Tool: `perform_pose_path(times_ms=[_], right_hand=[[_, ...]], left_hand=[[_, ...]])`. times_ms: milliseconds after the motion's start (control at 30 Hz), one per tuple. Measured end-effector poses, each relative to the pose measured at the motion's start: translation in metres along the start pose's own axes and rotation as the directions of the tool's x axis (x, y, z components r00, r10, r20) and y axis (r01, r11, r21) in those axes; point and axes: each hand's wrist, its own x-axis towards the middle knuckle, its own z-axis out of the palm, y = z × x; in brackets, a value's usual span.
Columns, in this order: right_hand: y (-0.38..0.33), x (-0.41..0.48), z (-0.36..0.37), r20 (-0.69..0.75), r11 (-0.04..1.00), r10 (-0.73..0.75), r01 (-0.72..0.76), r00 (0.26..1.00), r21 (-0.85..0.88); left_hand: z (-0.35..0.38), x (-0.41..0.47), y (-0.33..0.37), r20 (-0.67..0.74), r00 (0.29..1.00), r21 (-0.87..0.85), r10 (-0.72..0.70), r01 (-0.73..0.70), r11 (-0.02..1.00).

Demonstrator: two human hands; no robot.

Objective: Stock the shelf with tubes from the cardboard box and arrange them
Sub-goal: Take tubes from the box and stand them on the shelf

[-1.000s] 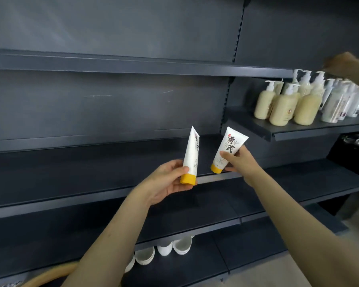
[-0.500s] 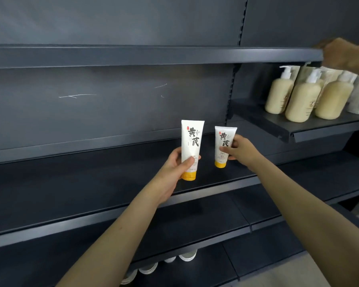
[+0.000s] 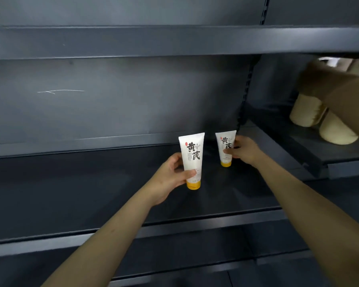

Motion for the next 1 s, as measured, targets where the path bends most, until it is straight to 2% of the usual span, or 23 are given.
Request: perform_pose_path(times_ms=[133,200,467,733,1000], right_hand=[[0.014,0.029,0.002,-0.006,0.992,0.018,-0.017,1.0,0.125],[0.015,0.041,0.003,-0.004,0.992,-0.013,0.013,1.0,0.129],[0.016,0.082,-0.002,0.038,0.997,-0.07,0.072,0.997,-0.043],[0.014,0.11,0.006,-0.02,0.981,-0.057,0.052,0.998,-0.189],[0.017,0.126,0.011,-0.023,0.983,-0.075,0.07,0.997,-0.173]], left_hand=[[0.007,0.019,-0.009,-0.062,0.998,0.048,-0.003,0.006,0.999],[0.009,0.025,-0.013,-0.08,0.997,0.061,0.006,-0.001,0.998],[0.008,0.044,-0.017,-0.101,0.995,0.157,0.003,0.012,0.988],[-0.011,0.07,-0.018,-0.1,0.995,0.204,-0.006,0.026,0.979],[-0.036,0.11,-0.021,-0.164,0.986,0.2,-0.007,0.04,0.979]])
